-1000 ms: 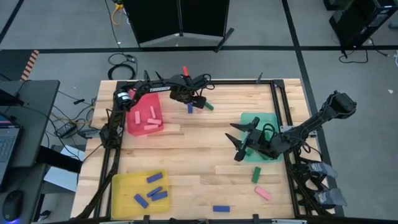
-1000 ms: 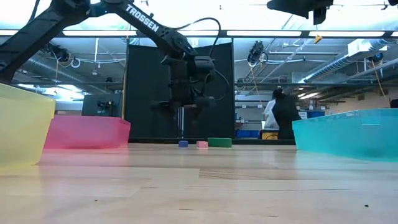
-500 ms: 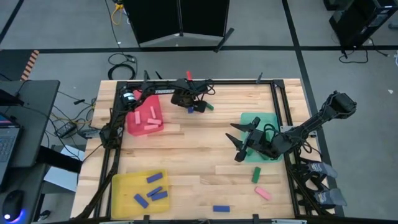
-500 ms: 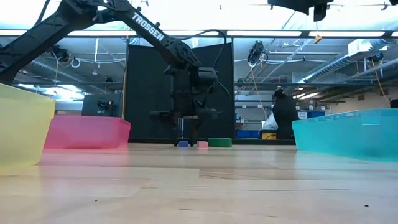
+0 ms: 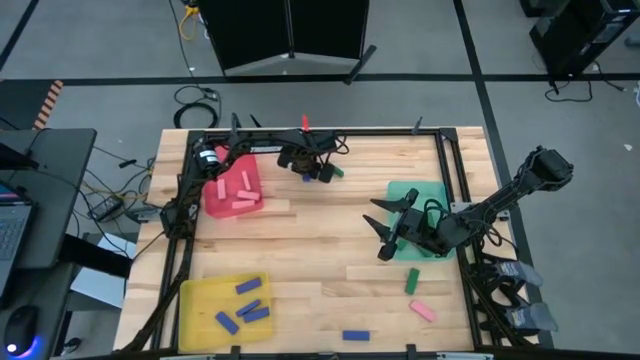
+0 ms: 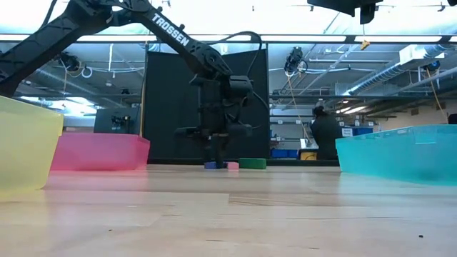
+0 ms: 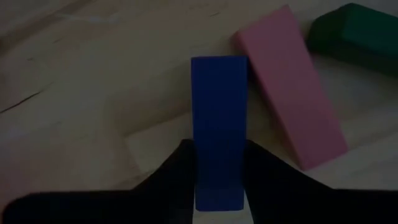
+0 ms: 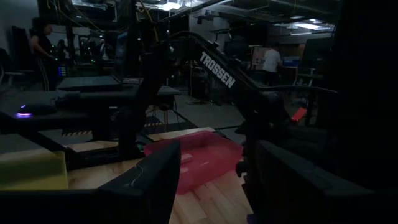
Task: Sort blocks
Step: Put the blue block into the yellow bin
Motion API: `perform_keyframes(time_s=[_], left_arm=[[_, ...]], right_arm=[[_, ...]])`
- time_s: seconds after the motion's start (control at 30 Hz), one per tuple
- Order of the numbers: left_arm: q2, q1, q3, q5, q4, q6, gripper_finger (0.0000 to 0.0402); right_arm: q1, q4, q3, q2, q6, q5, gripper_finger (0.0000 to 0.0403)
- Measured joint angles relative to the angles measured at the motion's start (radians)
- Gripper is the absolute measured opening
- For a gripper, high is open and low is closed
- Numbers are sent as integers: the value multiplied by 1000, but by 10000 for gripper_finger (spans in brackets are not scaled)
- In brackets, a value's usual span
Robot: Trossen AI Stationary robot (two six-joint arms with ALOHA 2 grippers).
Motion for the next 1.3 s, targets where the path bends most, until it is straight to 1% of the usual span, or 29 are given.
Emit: perform_keyframes(time_s=[0.17,0.27,0.33,0.4,0.47,0.53,0.67,0.83,0.93,1.03,1.07,1.13,1.2,1.3], left_arm=[[-11,-16,-1,-18,1,46,106],[-37,-44,-7,-76,1,51,106],[-74,-65,-11,-110,-22,53,106],[-137,-87,-8,-139,-28,61,106],[-201,-120,-4,-193,-62,79,106],[-258,-163,-5,-249,-89,89,106],[-411,-279,-5,-278,-127,130,106],[-556,-484,-4,-289,-311,118,106],[-611,-640,-3,-270,-497,37,106],[-623,-788,-4,-235,-695,-137,106],[-622,-836,-16,-216,-701,-194,106],[-634,-919,-63,-143,-642,-241,106],[-641,-1004,-120,-96,-612,-335,106],[-644,-1091,-238,-26,-570,-494,106]], right_arm=[[0,0,0,0,0,0,217],[0,0,0,0,7,0,215],[0,0,0,0,8,0,215],[1,-1,0,0,18,0,215],[1,-2,0,0,32,-2,214],[1,-6,0,1,37,-10,213],[1,-7,0,3,51,-22,213],[1,-8,0,4,57,-26,213],[-1,-11,0,6,57,-27,213],[-8,-12,0,6,73,-48,213],[-14,-12,0,6,84,-71,213],[-33,-10,0,6,112,-131,213],[-58,-15,0,6,153,-188,213],[-93,-48,0,6,218,-237,213]])
